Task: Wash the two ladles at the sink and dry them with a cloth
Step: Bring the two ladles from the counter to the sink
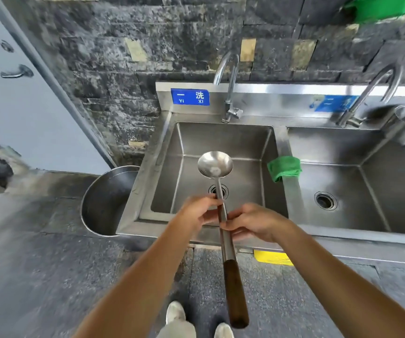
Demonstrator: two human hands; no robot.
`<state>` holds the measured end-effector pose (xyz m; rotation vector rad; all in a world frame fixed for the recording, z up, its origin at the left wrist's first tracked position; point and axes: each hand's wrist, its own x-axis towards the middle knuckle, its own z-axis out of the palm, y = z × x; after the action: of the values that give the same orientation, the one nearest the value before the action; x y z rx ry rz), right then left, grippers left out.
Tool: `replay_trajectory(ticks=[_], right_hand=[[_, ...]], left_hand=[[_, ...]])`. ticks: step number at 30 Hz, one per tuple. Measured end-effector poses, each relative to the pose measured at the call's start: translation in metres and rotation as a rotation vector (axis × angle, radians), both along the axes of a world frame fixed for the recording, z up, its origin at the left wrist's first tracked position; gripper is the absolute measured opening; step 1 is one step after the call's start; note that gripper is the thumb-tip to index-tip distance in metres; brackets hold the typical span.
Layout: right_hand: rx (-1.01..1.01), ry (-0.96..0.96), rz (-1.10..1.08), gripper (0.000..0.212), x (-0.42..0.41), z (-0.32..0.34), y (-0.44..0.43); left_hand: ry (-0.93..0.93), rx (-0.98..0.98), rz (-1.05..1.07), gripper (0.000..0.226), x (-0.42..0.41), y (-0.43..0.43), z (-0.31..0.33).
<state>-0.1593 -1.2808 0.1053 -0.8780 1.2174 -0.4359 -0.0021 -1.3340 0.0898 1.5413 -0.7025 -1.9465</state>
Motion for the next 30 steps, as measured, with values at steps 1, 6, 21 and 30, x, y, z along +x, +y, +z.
replay_trajectory(ticks=[1,6,21,30], right_hand=[[0.018,0.0,0.001,0.011,0.003,-0.006,-0.015],[0.073,0.01,-0.028,0.024,0.021,-0.03,-0.079],[0.214,0.142,-0.121,0.017,0.091,-0.153,-0.248],[0.281,0.185,-0.184,0.024,0.112,-0.22,-0.304]], left_hand=[[-0.004,0.007,0.004,0.024,0.002,-0.013,-0.004],[-0.043,0.022,0.007,0.019,0.019,-0.072,-0.026],[-0.435,0.077,-0.259,0.014,0.059,-0.267,-0.153],[-0.612,0.029,-0.353,0.006,0.065,-0.332,-0.225]])
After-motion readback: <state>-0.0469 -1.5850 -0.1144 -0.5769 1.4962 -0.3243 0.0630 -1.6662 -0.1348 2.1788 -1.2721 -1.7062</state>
